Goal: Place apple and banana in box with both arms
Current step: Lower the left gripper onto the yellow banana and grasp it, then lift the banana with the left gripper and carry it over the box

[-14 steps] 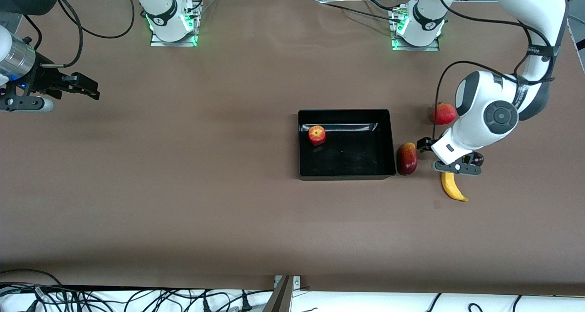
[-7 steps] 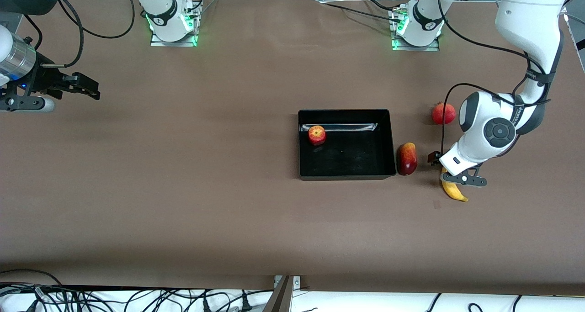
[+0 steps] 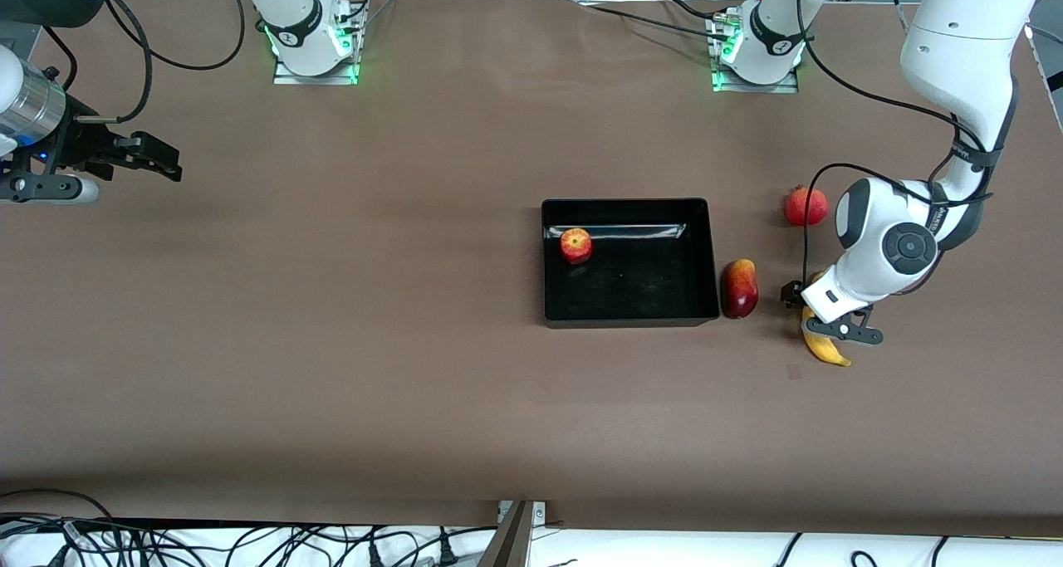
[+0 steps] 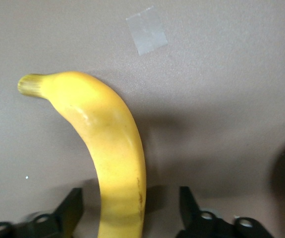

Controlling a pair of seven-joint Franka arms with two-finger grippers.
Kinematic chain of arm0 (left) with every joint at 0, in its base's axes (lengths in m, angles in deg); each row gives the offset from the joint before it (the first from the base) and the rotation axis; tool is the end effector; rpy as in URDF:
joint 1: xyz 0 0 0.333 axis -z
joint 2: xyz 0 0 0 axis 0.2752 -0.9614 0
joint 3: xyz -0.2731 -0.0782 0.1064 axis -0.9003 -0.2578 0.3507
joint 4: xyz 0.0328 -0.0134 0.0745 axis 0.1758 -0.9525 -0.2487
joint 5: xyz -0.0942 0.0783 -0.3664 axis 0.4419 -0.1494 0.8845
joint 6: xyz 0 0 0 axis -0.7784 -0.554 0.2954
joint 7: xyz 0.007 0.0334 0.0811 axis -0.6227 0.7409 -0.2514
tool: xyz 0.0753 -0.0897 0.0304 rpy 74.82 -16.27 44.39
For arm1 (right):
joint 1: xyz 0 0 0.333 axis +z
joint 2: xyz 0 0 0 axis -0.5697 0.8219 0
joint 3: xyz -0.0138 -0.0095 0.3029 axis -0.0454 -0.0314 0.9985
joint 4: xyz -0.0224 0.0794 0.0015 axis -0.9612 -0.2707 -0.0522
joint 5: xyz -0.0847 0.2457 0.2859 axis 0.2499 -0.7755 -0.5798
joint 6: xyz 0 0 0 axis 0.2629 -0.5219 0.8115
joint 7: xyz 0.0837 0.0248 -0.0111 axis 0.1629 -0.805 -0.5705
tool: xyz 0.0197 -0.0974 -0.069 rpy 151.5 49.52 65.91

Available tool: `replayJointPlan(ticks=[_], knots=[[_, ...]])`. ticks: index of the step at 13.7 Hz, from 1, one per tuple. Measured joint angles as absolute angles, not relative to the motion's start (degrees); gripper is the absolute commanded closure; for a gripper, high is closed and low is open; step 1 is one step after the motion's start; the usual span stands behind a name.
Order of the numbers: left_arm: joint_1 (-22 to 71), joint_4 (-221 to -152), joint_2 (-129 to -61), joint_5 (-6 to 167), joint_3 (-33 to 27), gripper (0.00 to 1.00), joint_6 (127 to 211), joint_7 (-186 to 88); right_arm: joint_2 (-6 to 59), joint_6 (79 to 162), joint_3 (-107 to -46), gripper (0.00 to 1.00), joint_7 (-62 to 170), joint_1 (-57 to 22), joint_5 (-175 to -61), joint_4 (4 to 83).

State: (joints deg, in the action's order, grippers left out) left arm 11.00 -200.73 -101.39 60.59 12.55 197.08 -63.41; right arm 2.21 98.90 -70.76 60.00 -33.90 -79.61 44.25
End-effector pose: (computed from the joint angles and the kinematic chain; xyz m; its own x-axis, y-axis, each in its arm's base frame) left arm 0.5980 0.0219 0.1607 0.9684 -0.2474 -0.0310 -0.2491 -0.9653 -0.0779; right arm 0.5397 0.0072 0.5328 0.9959 0.0028 -0.0906 0.0054 -0.9996 0.0282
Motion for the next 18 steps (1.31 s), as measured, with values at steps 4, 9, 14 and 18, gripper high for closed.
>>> replayJointPlan(ticks=[4, 9, 14, 18], knots=[[10.93, -200.32, -101.36, 60.63, 12.44, 1.00, 197.08, -65.74, 2.21, 98.90, -70.76, 0.00, 60.00, -33.90, -79.61, 44.25], [13.11, -198.66, -96.36, 71.37, 7.93, 1.00, 189.17, -64.90, 2.21, 98.90, -70.75, 0.00, 60.00, -33.91, -79.63, 44.25], [25.71, -198.55, -88.31, 75.41, 4.57, 1.00, 180.40, -40.02, 2.21, 98.89, -70.74, 0.00, 60.00, -33.92, -79.64, 44.25], [32.73, -199.02, -87.90, 75.42, 2.54, 1.00, 179.63, -27.42, 2.21, 98.89, -70.74, 0.00, 60.00, -33.94, -79.65, 44.25]])
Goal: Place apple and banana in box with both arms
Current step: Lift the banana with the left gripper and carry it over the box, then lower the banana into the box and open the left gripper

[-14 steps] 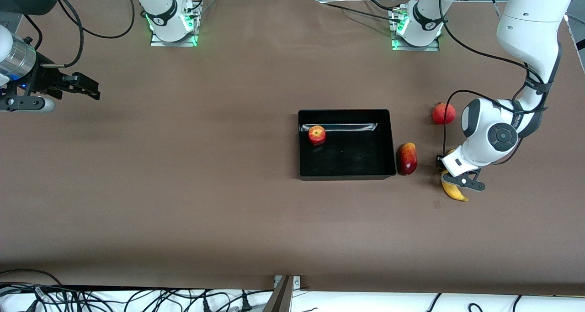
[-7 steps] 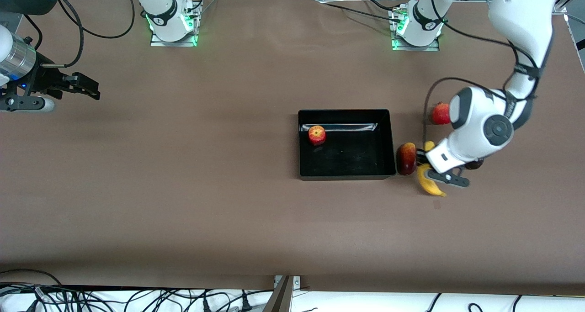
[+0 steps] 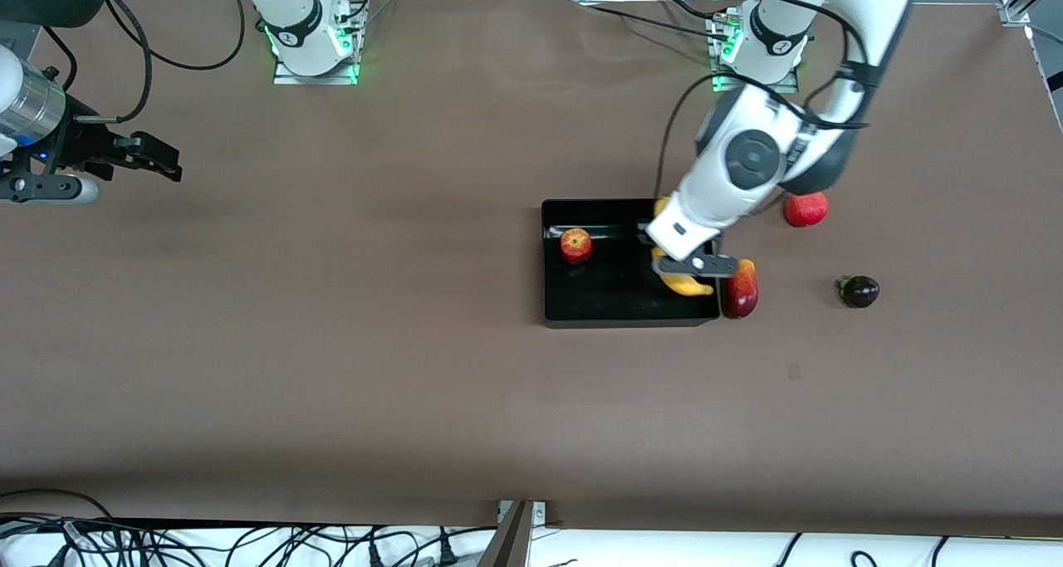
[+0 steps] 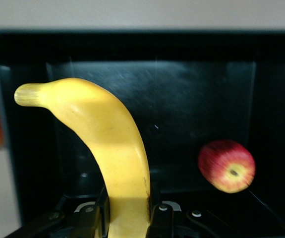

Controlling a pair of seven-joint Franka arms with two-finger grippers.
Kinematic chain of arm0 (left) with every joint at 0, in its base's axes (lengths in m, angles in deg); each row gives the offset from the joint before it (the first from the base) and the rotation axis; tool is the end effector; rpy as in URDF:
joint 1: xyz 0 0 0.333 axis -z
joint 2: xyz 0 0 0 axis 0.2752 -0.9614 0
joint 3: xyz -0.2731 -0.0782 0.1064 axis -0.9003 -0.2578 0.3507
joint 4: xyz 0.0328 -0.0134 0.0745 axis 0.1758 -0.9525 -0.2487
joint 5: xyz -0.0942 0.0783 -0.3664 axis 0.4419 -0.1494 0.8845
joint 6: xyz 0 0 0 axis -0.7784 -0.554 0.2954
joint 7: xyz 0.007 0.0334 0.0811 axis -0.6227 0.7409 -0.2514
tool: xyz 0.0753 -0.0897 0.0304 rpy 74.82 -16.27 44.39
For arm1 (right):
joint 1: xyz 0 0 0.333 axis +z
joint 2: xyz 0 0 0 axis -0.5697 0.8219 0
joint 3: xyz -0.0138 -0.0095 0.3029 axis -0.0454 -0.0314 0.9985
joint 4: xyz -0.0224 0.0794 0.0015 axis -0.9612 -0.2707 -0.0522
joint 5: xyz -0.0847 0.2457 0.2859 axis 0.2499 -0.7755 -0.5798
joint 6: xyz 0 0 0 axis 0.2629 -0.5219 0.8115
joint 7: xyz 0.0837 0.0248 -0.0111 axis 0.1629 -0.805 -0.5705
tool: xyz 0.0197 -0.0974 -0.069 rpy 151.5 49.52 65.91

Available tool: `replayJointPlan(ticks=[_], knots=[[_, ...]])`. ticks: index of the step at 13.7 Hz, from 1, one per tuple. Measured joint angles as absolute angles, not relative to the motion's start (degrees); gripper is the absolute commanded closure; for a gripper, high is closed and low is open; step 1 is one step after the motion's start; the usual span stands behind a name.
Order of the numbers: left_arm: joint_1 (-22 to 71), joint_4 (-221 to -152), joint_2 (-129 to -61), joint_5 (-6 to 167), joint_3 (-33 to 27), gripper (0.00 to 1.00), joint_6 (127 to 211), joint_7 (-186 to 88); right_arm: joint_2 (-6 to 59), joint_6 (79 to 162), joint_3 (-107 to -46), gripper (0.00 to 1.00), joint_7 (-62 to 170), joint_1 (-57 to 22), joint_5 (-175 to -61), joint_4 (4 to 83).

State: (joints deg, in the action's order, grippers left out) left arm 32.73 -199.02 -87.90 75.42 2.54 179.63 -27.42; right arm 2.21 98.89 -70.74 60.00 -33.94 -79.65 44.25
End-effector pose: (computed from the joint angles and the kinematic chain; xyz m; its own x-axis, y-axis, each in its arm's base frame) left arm 0.5194 -0.2943 0.2930 0.9945 0.0191 -0.1032 0.0279 -0.9961 0.0840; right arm 0.5396 0.0071 0.5328 0.9959 0.0024 -0.0908 0.0049 -0.9996 0.0275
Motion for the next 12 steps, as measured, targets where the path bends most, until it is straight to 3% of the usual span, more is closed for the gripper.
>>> replayJointPlan(ticks=[12], knots=[[33.96, -199.05, -93.10, 77.39, 3.13, 1.00, 183.86, -17.34, 2.21, 98.90, -70.74, 0.00, 60.00, -33.94, -79.65, 44.25]])
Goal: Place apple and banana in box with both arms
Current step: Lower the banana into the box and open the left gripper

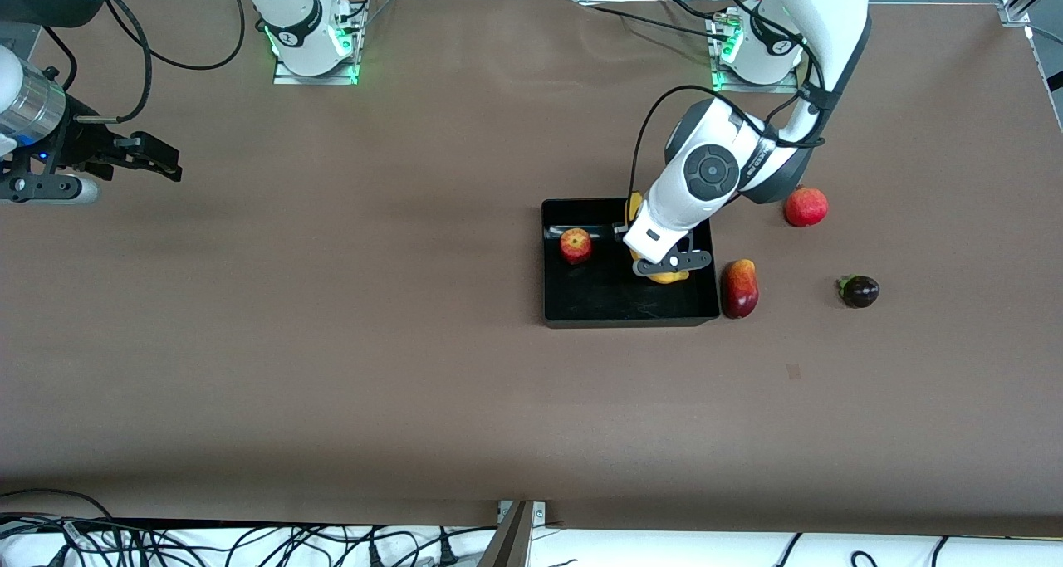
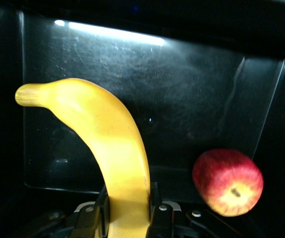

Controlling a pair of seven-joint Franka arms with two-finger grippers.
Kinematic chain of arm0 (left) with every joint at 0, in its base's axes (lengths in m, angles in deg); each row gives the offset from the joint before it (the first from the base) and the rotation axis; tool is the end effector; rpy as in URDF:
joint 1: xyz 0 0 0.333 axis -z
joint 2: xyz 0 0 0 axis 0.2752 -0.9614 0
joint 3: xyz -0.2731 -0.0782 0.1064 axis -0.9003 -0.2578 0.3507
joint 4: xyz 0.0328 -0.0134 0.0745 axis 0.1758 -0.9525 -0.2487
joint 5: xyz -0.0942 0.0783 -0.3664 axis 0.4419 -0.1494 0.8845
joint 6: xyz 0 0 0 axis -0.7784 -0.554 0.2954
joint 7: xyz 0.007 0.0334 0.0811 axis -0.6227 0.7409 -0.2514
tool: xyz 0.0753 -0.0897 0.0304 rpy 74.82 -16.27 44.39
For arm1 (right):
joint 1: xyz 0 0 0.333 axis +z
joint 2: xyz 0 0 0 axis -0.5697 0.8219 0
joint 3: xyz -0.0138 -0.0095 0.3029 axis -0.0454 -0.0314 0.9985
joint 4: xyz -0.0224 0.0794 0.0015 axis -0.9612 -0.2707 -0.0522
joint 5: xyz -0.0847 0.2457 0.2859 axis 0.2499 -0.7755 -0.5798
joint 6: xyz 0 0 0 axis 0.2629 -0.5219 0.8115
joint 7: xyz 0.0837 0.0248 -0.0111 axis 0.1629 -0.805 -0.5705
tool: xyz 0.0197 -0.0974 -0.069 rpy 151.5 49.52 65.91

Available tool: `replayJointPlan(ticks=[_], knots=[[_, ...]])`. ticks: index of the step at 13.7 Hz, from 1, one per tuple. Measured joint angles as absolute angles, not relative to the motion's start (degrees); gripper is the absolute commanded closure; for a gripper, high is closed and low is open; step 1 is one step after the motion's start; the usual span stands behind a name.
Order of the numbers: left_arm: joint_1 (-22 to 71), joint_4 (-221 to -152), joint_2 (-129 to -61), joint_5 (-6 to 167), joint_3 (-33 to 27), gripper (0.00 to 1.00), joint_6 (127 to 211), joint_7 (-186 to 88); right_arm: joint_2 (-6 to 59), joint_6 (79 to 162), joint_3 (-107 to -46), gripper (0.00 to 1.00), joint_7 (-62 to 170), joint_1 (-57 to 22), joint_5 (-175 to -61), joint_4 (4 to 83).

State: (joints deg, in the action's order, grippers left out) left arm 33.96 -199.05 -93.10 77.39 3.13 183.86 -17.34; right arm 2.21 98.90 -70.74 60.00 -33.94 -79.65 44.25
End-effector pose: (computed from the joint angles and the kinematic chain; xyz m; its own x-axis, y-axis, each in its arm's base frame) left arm 0.5185 -0.3030 0.2453 0.9653 0.2111 -0.1539 0.2250 -0.9711 0.0790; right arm 0.5397 0.0071 0.5328 0.9959 0.0024 -0.0906 0.0049 -0.9996 0.0275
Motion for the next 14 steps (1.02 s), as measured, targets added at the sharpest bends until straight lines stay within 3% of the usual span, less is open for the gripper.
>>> replayJointPlan(ticks=[11, 12, 13, 14], knots=[[33.89, -193.64, -97.80, 77.40, 5.66, 0.98, 185.66, -12.92, 2.21, 98.93, -70.74, 0.00, 60.00, -33.94, -79.65, 44.24], [33.91, -193.64, -98.56, 77.40, 5.66, 0.65, 186.02, -12.94, 2.21, 98.93, -70.74, 0.00, 60.00, -33.94, -79.65, 44.24], [33.92, -193.64, -99.18, 77.40, 5.66, 0.01, 186.38, -12.97, 2.21, 98.93, -70.74, 0.00, 60.00, -33.94, -79.65, 44.24], [33.93, -193.64, -99.59, 77.40, 5.66, 0.00, 186.65, -12.98, 2.21, 98.93, -70.74, 0.00, 60.00, -33.94, -79.65, 44.24]])
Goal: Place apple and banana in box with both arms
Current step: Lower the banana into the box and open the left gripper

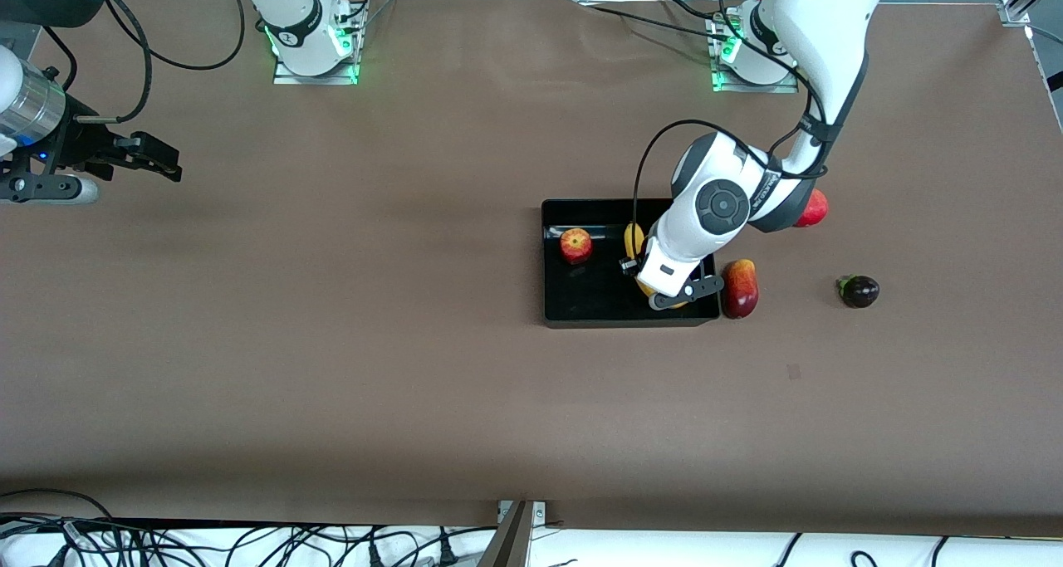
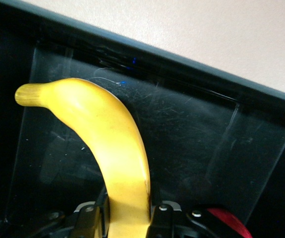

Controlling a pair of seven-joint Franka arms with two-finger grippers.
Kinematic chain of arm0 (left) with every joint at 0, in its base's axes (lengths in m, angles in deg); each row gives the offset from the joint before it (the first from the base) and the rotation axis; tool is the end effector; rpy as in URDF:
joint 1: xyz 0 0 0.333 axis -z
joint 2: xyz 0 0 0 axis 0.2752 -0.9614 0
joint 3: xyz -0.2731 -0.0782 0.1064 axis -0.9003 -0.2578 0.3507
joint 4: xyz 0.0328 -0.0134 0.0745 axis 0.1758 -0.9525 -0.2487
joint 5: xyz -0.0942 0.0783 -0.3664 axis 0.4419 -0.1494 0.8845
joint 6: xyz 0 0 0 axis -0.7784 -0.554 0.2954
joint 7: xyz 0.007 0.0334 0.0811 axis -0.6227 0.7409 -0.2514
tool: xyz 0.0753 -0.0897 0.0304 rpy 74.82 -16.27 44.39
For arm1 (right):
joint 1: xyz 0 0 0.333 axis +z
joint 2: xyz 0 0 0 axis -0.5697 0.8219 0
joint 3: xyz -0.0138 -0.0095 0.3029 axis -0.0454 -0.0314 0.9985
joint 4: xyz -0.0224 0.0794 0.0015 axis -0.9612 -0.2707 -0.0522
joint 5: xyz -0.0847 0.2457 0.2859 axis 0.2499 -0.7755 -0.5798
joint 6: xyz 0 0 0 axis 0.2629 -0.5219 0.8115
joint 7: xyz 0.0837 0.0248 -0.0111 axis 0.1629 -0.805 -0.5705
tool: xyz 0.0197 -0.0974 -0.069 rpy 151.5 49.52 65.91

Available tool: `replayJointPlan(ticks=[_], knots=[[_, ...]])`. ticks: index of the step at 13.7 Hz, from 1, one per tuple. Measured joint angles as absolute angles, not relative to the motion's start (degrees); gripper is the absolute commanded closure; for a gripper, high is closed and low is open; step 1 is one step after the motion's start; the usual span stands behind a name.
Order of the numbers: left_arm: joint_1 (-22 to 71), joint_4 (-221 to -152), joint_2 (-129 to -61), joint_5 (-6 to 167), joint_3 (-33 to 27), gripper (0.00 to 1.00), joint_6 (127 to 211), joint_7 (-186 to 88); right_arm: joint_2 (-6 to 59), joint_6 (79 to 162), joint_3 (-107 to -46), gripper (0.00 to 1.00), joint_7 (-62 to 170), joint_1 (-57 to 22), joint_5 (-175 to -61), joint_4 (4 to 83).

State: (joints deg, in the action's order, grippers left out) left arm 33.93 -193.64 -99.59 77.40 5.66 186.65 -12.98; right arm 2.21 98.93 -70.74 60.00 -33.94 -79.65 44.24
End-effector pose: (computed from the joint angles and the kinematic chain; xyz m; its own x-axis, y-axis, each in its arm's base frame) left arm 0.5555 -0.2899 0.2166 0.9319 0.3353 -0.1382 0.3484 -0.9336 0.0842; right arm 0.5397 0.0071 0.5329 0.9959 0.0024 -0.0899 0.0049 -0.9996 0.0275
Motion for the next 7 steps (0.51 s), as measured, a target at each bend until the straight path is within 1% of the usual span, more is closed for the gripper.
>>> replayJointPlan(ticks=[4, 7], knots=[[33.94, -193.49, -99.61, 77.40, 5.63, 0.00, 187.70, -13.00, 2.21, 98.90, -70.74, 0.00, 60.00, -33.94, -79.65, 44.24], [33.97, -193.25, -98.00, 77.40, 5.53, 0.00, 187.70, -13.02, 2.21, 98.90, -70.74, 0.00, 60.00, -33.94, -79.65, 44.24]])
